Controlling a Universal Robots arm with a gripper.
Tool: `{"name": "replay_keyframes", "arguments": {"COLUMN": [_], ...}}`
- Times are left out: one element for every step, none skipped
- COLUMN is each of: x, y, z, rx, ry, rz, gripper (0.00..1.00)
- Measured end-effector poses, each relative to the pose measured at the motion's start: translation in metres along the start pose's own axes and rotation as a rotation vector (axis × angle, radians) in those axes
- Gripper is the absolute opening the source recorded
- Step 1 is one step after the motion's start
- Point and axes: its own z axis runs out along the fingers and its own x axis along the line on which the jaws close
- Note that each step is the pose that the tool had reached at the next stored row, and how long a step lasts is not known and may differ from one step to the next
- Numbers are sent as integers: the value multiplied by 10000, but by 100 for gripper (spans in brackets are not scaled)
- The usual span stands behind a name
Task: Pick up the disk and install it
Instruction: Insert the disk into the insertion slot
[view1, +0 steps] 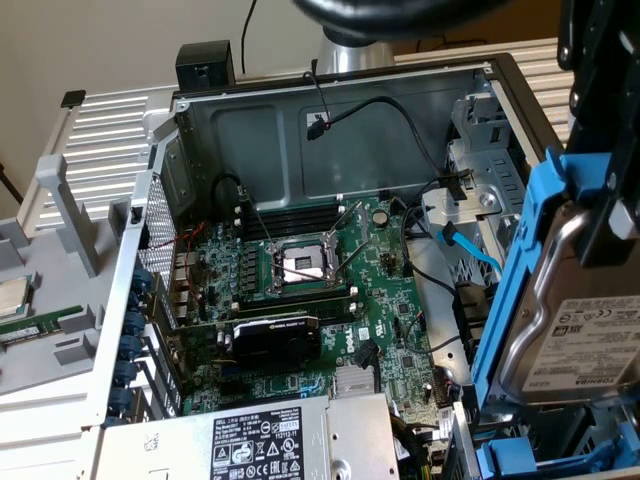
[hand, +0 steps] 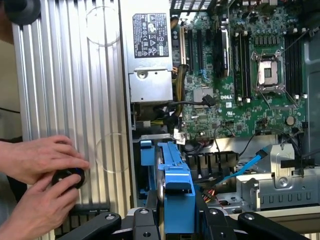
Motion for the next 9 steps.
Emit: {"name": "replay_keyframes", "arguments": {"x": [-4,-8,-12,-17,-21,-25,-27,-26,-26], "y": [0,-1,0,0,1,2,2,2,3], "z": [4,7,9,11,13,15,17,20,21], "rx": [-2,-3,-6,-9,-11,-14,-18,-22,-28], "ry": [-2,-3,-4,-3,-4,-6,-8,-9,-8], "rz": [-20,-43,-74,-111,-153,-201,-262,-309,-355], "gripper": [36,36,36,36,36,36,36,36,36]}}
